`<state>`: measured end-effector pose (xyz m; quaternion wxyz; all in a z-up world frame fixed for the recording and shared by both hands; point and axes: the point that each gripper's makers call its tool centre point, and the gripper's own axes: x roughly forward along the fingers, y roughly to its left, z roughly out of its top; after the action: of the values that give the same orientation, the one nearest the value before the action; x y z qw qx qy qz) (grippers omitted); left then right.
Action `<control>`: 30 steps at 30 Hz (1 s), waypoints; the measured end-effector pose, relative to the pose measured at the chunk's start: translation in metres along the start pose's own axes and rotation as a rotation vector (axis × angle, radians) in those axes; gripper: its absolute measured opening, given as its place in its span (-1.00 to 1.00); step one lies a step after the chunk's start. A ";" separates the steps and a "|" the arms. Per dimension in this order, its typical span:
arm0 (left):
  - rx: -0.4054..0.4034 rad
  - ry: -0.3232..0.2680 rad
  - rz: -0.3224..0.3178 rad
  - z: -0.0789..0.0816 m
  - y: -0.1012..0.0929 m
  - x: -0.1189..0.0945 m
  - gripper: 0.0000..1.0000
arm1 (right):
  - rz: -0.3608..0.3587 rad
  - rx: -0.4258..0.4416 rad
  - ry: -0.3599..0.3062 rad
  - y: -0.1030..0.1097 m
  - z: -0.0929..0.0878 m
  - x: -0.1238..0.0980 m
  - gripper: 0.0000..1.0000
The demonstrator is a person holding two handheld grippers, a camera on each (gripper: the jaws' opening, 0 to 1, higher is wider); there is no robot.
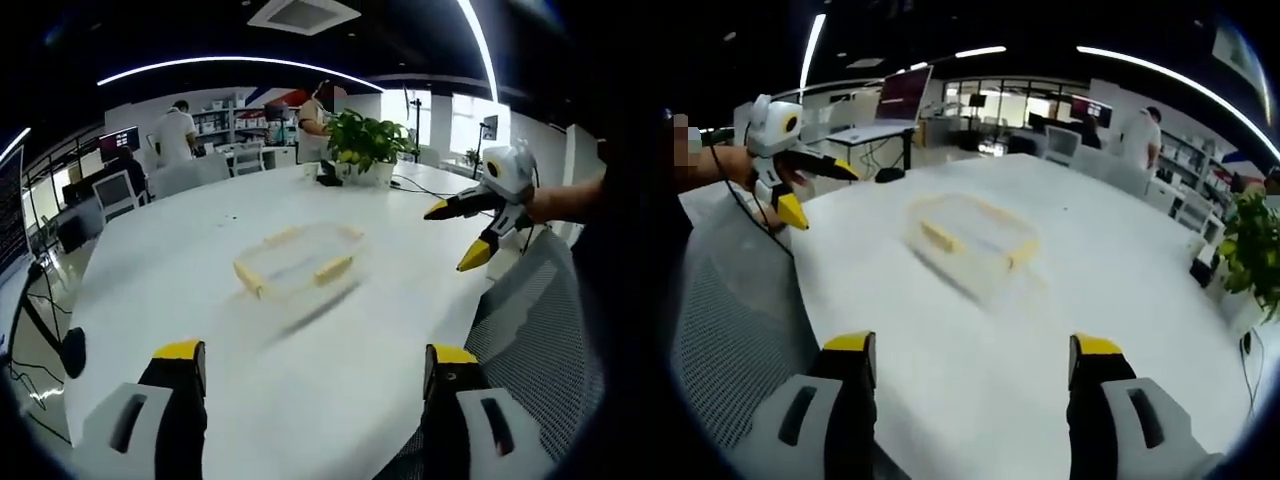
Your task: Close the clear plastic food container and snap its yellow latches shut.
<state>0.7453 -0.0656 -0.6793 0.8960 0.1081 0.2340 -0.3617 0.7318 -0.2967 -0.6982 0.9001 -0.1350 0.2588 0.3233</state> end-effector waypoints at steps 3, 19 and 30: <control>-0.004 -0.007 0.006 0.000 0.000 -0.001 0.86 | 0.009 -0.012 0.002 0.002 -0.002 -0.001 0.60; 0.021 -0.025 0.010 0.005 -0.002 -0.001 0.98 | 0.024 -0.022 -0.001 0.007 -0.004 -0.001 0.82; 0.023 -0.035 0.026 0.009 -0.001 -0.005 0.98 | 0.032 -0.018 0.005 0.009 -0.010 -0.002 0.80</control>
<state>0.7445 -0.0667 -0.6695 0.9033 0.1151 0.2127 -0.3545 0.7210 -0.2949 -0.7059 0.8930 -0.1397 0.2602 0.3395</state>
